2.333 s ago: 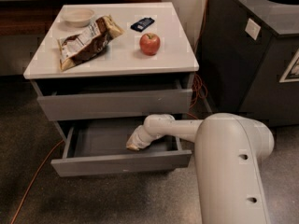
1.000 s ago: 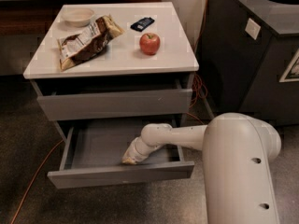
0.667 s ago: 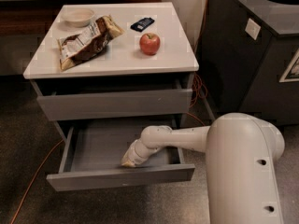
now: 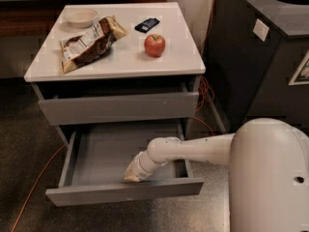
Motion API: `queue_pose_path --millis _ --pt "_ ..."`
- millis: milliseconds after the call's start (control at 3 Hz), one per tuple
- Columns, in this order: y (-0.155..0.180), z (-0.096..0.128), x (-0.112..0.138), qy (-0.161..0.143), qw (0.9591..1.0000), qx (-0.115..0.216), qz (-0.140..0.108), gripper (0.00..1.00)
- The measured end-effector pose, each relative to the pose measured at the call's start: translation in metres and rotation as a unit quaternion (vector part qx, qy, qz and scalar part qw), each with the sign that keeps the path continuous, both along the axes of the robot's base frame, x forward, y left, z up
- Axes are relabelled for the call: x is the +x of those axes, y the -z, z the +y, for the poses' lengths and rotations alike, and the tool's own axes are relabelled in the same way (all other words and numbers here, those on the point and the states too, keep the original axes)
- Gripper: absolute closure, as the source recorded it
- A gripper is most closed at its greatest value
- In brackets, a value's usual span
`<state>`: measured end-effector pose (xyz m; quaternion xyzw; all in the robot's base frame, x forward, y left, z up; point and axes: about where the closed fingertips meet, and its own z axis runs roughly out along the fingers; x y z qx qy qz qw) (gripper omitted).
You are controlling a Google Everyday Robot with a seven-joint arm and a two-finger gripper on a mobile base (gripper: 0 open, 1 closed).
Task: Open middle drawer
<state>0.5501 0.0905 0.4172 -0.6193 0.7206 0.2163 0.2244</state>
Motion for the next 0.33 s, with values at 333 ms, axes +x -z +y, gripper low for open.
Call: queue_pose_path --millis 333 --pt "0.0 0.0 0.0 0.0 1.0 0.0 0.0 1.0"
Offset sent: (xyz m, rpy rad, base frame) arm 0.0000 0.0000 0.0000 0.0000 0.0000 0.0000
